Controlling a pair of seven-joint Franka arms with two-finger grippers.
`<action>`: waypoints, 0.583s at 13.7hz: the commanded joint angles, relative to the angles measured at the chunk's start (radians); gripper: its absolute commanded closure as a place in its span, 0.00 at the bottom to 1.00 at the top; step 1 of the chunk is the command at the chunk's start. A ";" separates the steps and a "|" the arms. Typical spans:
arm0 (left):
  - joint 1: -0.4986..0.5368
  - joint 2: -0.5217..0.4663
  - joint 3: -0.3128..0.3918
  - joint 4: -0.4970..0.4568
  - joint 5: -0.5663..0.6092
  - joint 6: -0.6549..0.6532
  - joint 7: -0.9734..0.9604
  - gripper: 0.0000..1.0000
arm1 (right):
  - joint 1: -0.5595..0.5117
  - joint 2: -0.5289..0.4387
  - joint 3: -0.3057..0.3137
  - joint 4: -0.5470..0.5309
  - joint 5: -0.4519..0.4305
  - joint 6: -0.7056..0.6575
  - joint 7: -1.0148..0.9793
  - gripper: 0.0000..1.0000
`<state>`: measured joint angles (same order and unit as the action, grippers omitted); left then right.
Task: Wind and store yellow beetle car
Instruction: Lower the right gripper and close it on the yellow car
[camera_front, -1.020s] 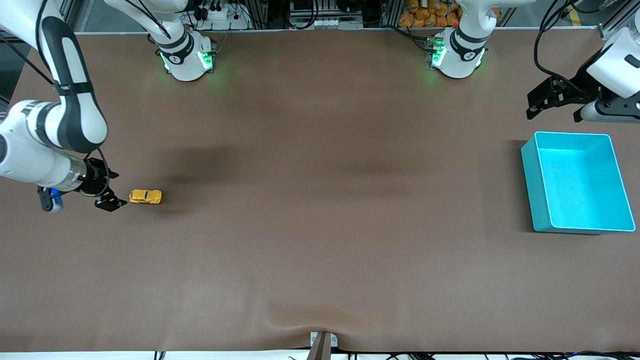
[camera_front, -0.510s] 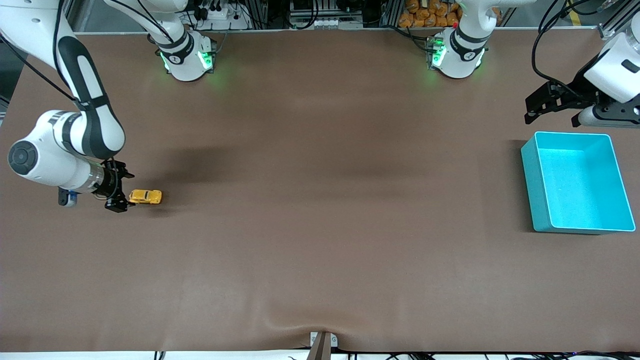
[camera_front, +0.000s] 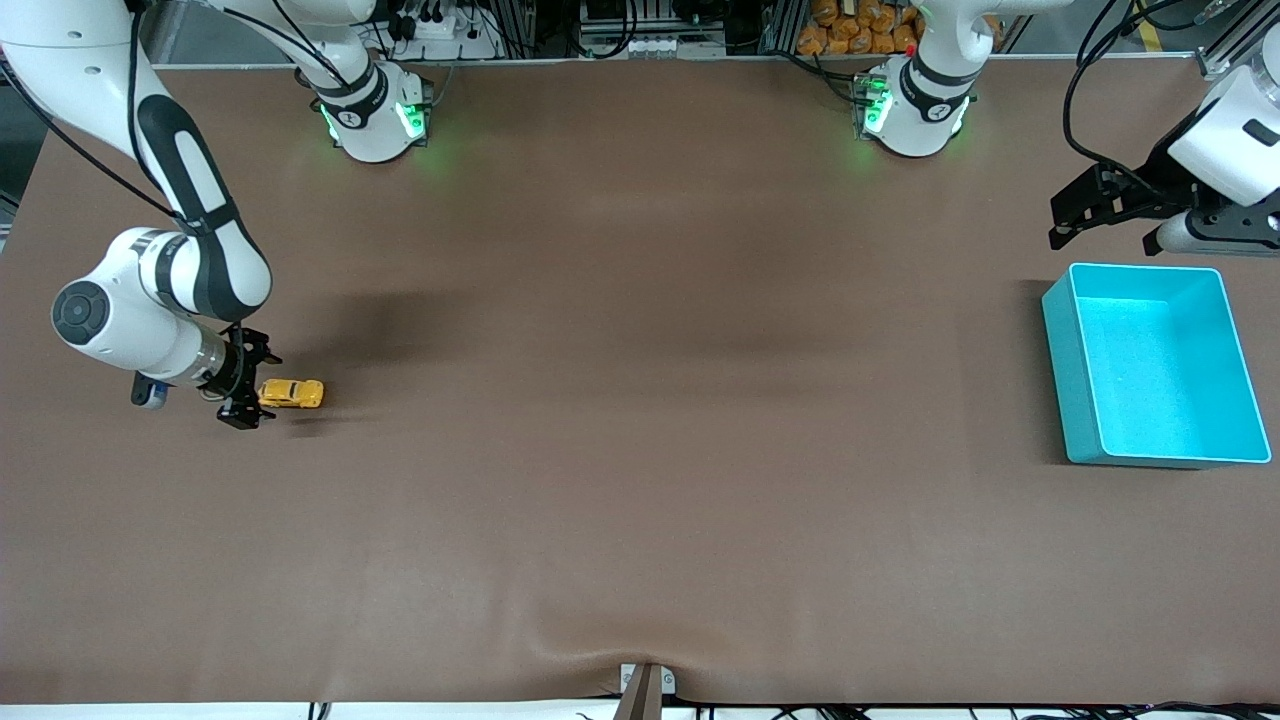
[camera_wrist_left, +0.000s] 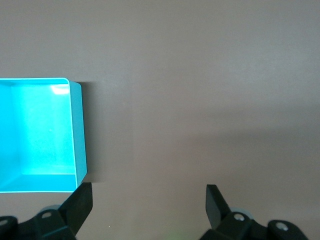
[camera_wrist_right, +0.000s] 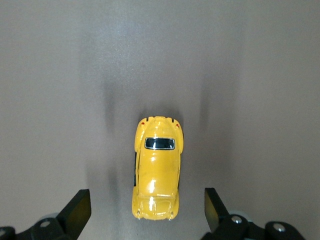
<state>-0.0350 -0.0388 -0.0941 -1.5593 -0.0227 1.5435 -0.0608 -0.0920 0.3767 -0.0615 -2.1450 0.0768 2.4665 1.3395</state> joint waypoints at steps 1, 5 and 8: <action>0.000 0.005 -0.003 0.010 0.015 0.006 -0.008 0.00 | -0.011 0.008 0.006 -0.007 0.004 0.009 0.027 0.00; 0.000 0.005 -0.003 0.010 0.013 0.010 -0.008 0.00 | -0.008 0.030 0.006 -0.010 0.004 0.015 0.029 0.00; 0.001 0.005 -0.003 0.010 0.013 0.012 -0.008 0.00 | -0.009 0.039 0.005 -0.045 0.004 0.080 0.029 0.09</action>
<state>-0.0347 -0.0382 -0.0938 -1.5593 -0.0227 1.5482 -0.0608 -0.0922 0.4162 -0.0624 -2.1552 0.0769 2.4942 1.3543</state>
